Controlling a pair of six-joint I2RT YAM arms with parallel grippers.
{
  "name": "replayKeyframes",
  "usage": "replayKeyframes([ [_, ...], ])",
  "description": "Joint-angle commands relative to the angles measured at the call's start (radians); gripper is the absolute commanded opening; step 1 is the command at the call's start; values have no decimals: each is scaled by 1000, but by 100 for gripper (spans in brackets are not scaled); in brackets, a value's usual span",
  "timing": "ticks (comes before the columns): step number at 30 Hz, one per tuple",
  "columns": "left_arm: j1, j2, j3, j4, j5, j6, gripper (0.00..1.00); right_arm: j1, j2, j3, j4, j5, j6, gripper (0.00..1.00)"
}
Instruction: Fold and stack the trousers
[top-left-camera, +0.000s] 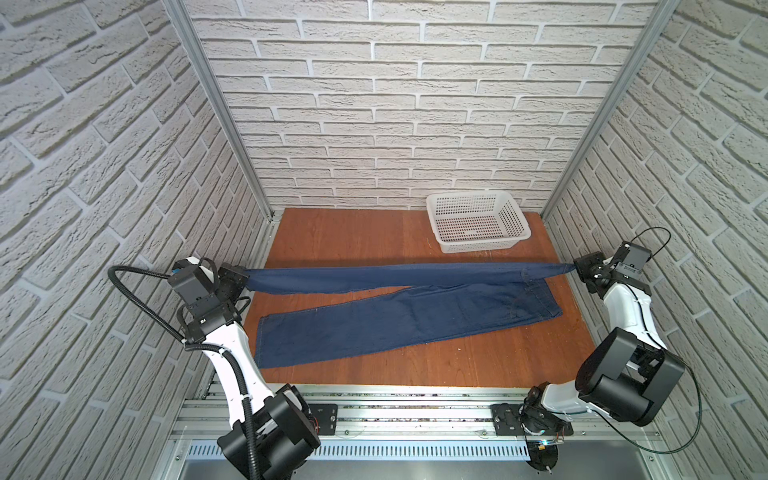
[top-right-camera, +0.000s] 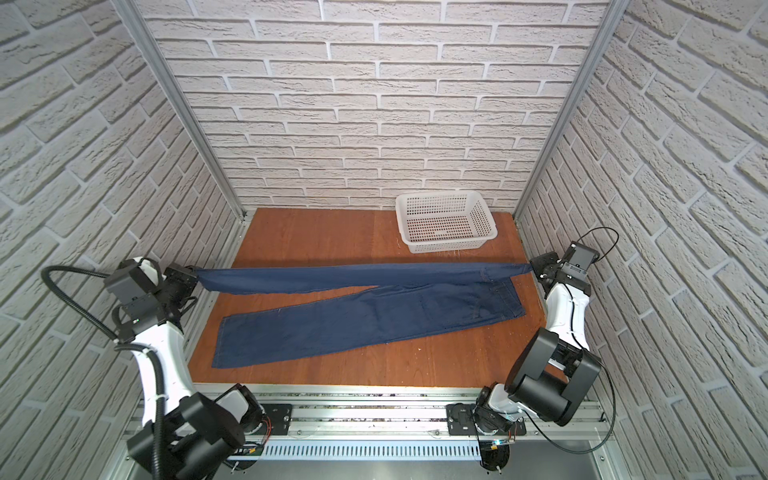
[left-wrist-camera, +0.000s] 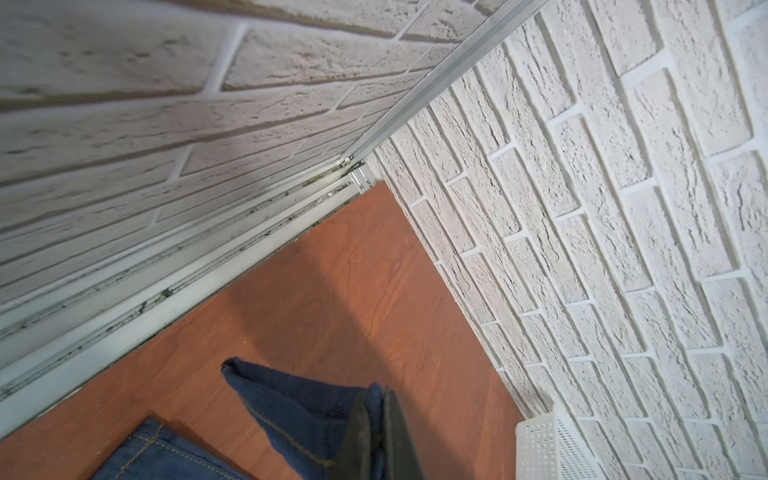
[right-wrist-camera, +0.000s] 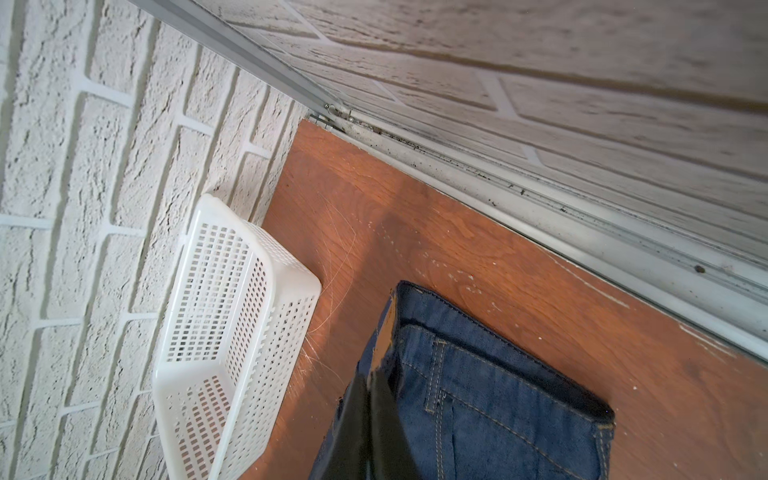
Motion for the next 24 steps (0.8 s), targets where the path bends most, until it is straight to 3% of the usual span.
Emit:
replayKeyframes([
  [1,20,-67,-102,12,-82,44,0,-19,-33,-65,46,86,-27,5],
  [7,70,-157,-284,-2,-119,13,0,-26,-40,-132,29,141,-41,5],
  [12,132,-203,-303,-67,-159,4,0,-33,-47,-129,4,175,-60,5],
  [24,133,-230,-357,-98,-200,-51,0,-32,-36,-182,20,177,-49,5],
])
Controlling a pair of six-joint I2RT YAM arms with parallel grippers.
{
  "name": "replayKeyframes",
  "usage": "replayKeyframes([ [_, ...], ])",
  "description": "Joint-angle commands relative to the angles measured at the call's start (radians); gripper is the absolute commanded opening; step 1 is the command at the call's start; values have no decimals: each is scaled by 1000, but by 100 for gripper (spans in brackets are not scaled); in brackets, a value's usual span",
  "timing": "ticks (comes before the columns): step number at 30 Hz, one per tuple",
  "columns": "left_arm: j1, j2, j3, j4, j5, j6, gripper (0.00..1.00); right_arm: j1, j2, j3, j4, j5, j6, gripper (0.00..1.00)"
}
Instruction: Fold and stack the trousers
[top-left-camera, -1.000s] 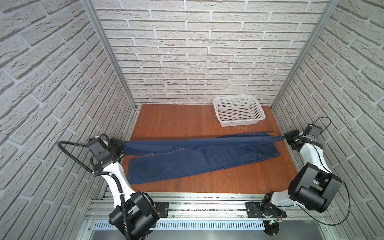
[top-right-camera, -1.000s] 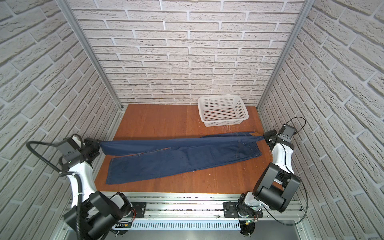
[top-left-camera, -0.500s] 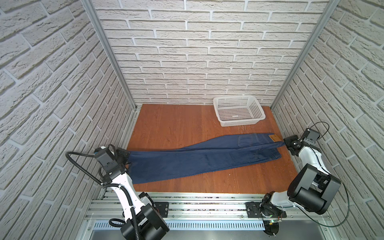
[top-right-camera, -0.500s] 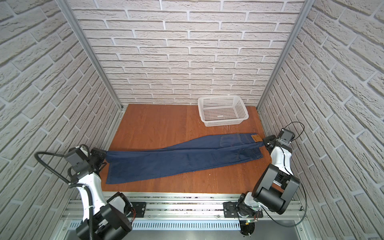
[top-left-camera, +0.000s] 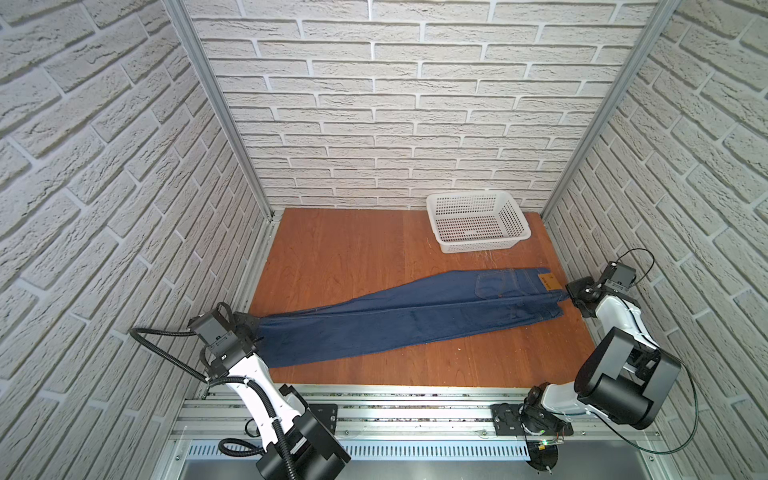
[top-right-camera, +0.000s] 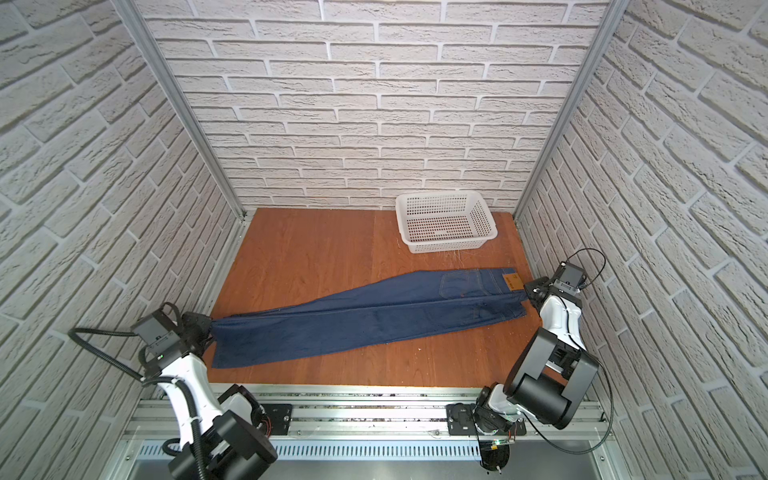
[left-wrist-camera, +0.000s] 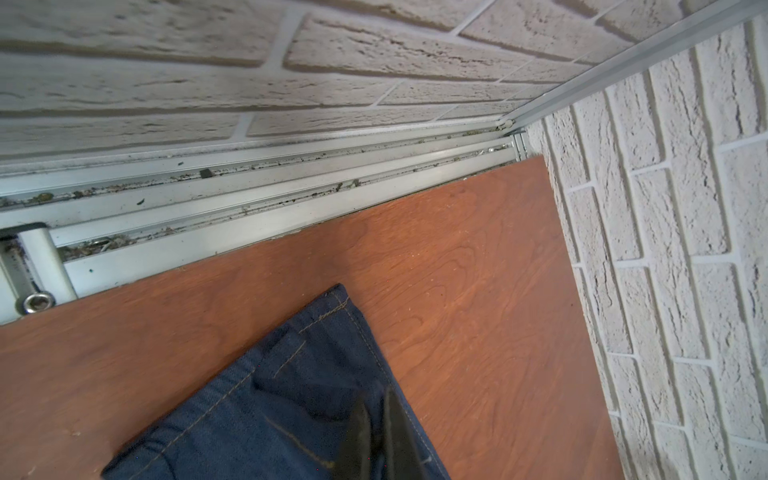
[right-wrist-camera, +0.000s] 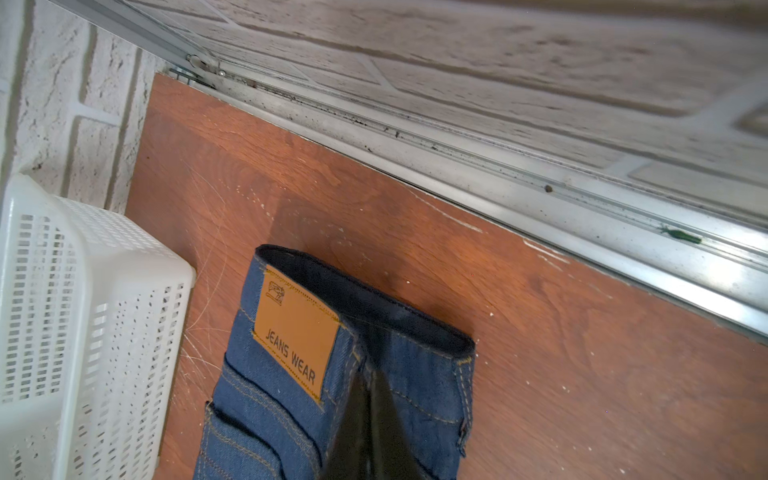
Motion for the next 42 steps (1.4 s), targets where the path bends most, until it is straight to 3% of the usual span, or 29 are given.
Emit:
replayKeyframes([
  [1,14,-29,-23,43,-50,-30,0,-15,-26,-12,54,48,-9,5],
  [5,13,-38,-33,27,-53,-34,0,-15,-20,-22,43,58,-10,6],
  [9,14,-78,-44,13,-54,-41,17,-14,-15,-26,37,52,-12,18],
  [11,14,-92,-44,9,-55,-42,21,-14,-12,-19,25,57,-12,22],
  [16,14,-107,-28,-13,-62,-45,23,-14,-18,-9,13,67,-15,15],
  [18,14,-105,-16,-20,-57,-44,33,-14,-21,-9,10,63,-11,16],
  [22,14,-101,41,-51,-43,-27,62,0,-45,3,-10,42,-4,19],
  [24,13,-87,81,-66,-28,-9,68,34,-66,22,-40,42,1,20],
  [30,-60,54,212,-170,9,53,75,300,-106,88,-154,87,51,23],
  [37,-326,223,212,-222,-27,36,70,629,-86,104,-287,148,101,24],
  [42,-485,289,154,-164,-48,-6,71,785,-34,95,-316,188,133,24],
])
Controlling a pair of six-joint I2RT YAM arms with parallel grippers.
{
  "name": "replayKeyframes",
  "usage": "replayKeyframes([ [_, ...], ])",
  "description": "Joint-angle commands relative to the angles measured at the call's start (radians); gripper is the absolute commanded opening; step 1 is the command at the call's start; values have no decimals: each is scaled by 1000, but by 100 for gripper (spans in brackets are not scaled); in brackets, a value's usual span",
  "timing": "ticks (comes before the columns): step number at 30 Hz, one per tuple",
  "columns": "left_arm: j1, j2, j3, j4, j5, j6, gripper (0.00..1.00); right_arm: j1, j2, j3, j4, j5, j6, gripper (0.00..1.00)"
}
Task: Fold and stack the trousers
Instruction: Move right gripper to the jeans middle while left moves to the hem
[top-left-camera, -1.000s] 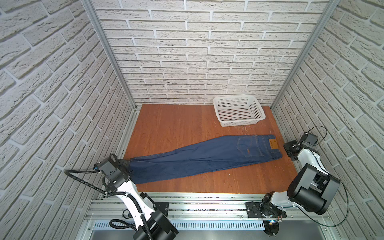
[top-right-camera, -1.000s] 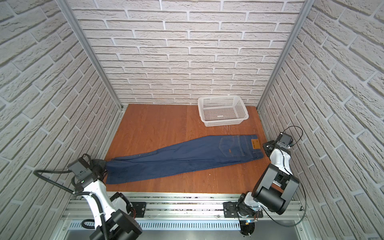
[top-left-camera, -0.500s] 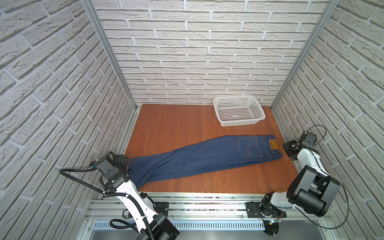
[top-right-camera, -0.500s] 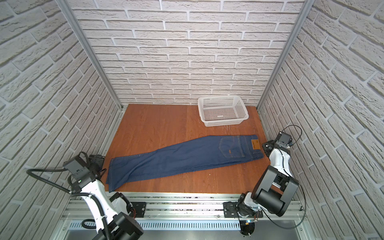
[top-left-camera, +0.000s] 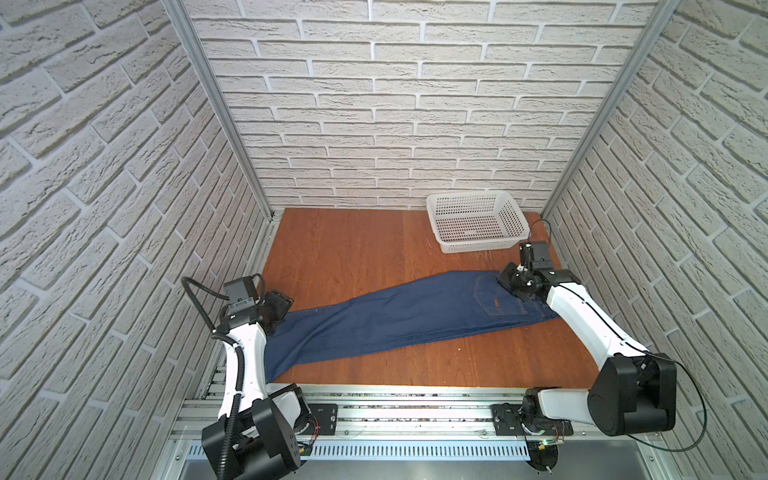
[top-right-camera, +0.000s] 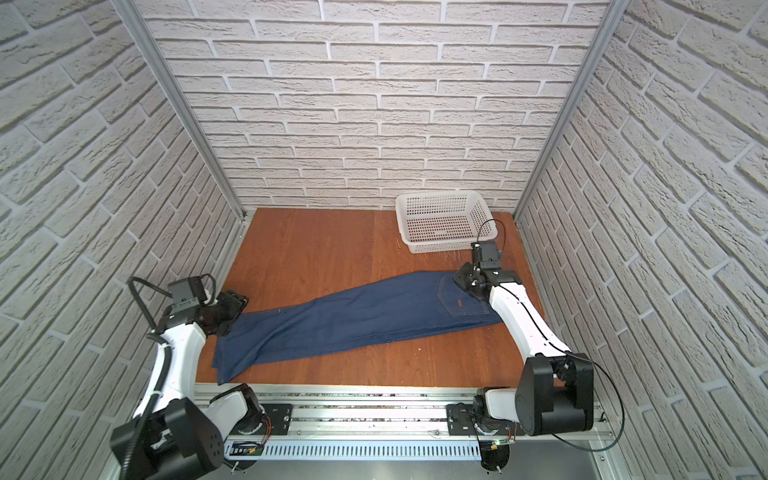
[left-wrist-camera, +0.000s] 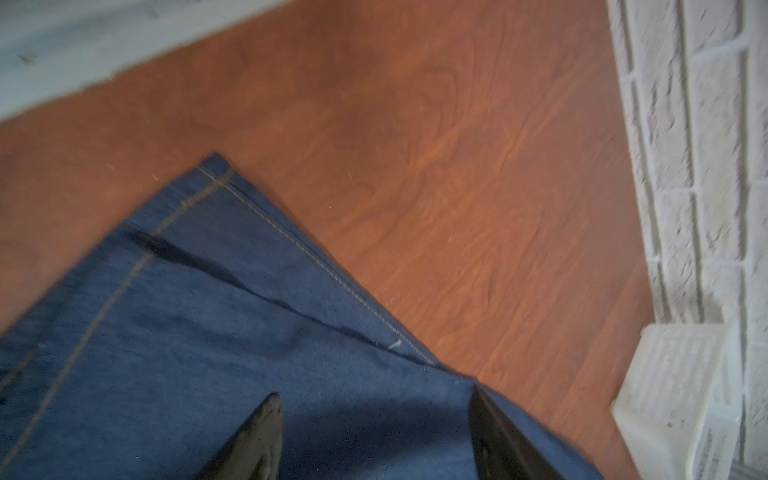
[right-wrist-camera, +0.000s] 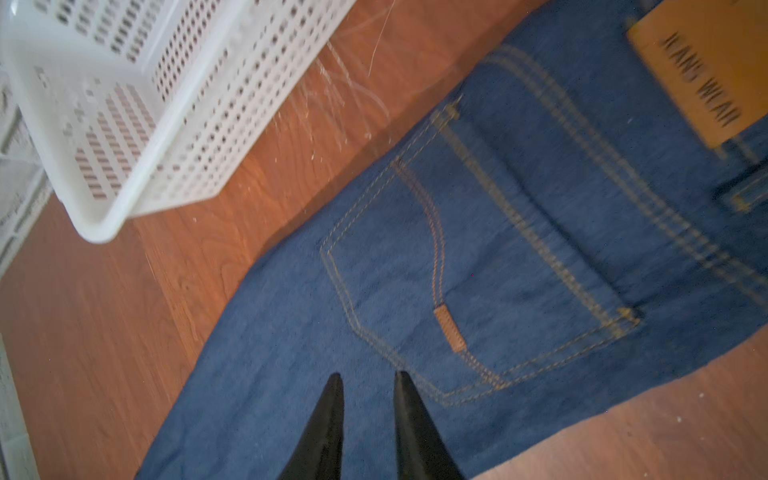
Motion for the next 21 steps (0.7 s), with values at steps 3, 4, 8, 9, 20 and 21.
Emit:
replayKeyframes([
  [3,-103,57,-72,63,-27,-52,72,105,102,-23,-42,58,48,24],
  [4,-114,73,-85,77,-28,-61,72,111,127,-33,-31,50,57,23],
  [8,-125,130,-120,112,-38,-84,72,113,211,-64,34,-2,81,23],
  [9,-124,142,-120,114,-45,-80,72,113,230,-62,40,-6,82,23],
  [20,-123,218,-127,136,-85,-45,73,87,414,-12,-23,26,83,24],
  [21,-121,221,-123,131,-91,-40,73,78,409,-19,-34,31,84,24],
])
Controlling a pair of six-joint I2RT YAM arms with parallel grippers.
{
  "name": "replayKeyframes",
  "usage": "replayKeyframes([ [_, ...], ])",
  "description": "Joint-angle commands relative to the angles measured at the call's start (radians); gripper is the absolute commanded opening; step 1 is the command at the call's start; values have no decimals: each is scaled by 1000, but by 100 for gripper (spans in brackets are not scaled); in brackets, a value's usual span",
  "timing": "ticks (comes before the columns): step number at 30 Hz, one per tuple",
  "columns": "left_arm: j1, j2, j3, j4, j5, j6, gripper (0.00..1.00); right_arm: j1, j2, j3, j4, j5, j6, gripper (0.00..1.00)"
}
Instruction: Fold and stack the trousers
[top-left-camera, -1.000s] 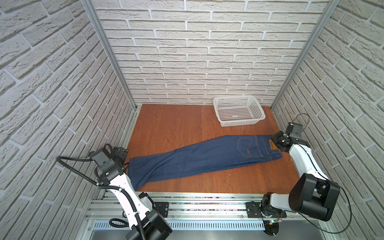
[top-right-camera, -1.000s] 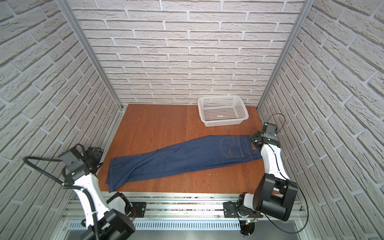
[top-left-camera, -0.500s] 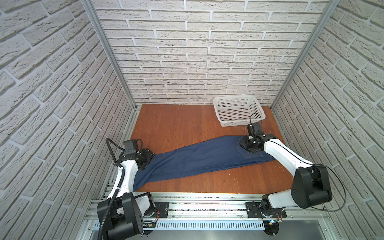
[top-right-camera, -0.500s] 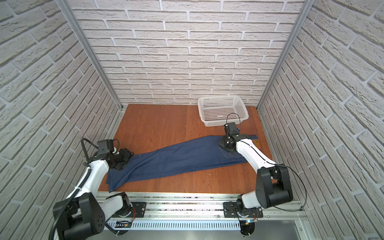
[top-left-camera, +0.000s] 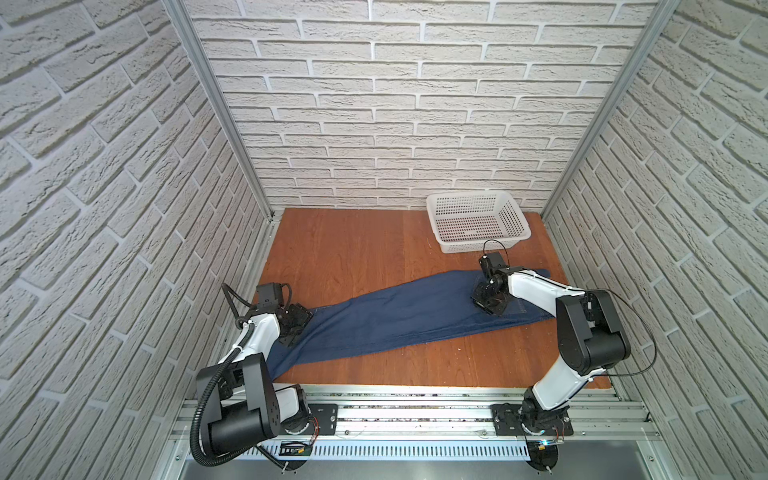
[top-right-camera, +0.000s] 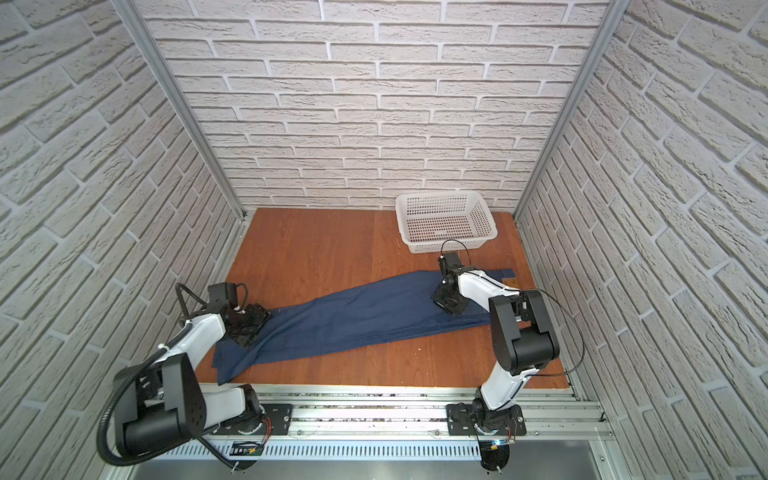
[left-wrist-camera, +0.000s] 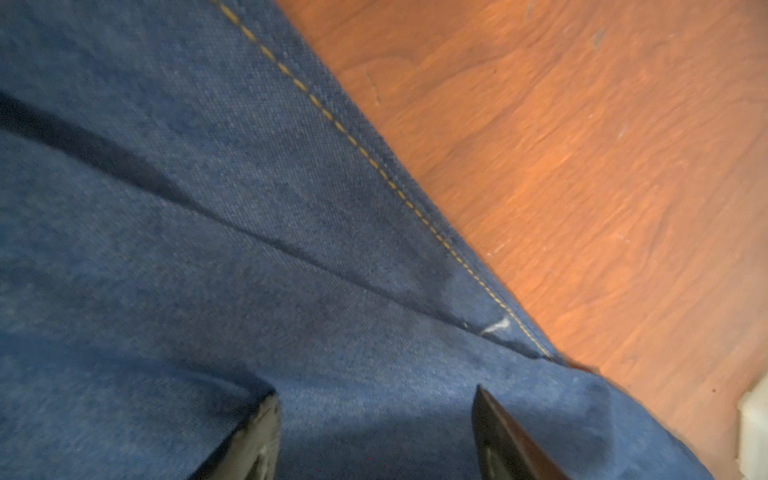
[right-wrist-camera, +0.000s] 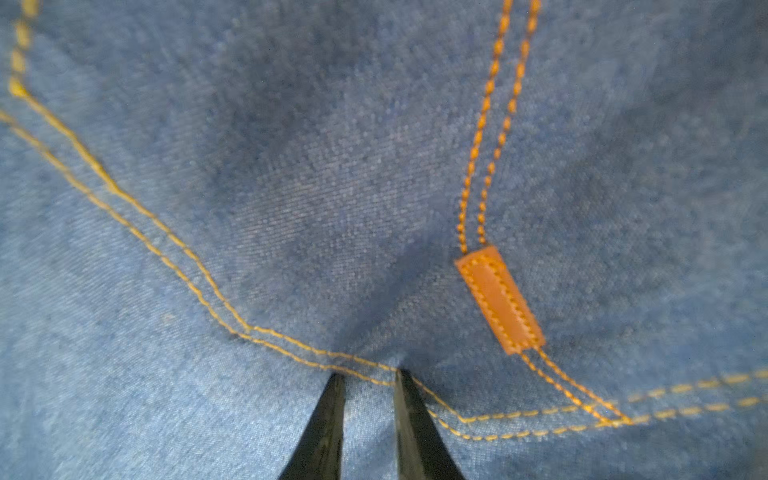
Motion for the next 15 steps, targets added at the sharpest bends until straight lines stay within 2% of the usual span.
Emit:
replayKeyframes([
  [1,-1,6,0,6,-38,27,73,-34,34,-36,-40,36,7,24],
  [9,4,-13,91,-52,-45,72,77,-147,-73,-150,-113,80,16,25],
  [15,27,6,197,-143,-58,174,77,-245,-229,-268,-136,125,21,25],
])
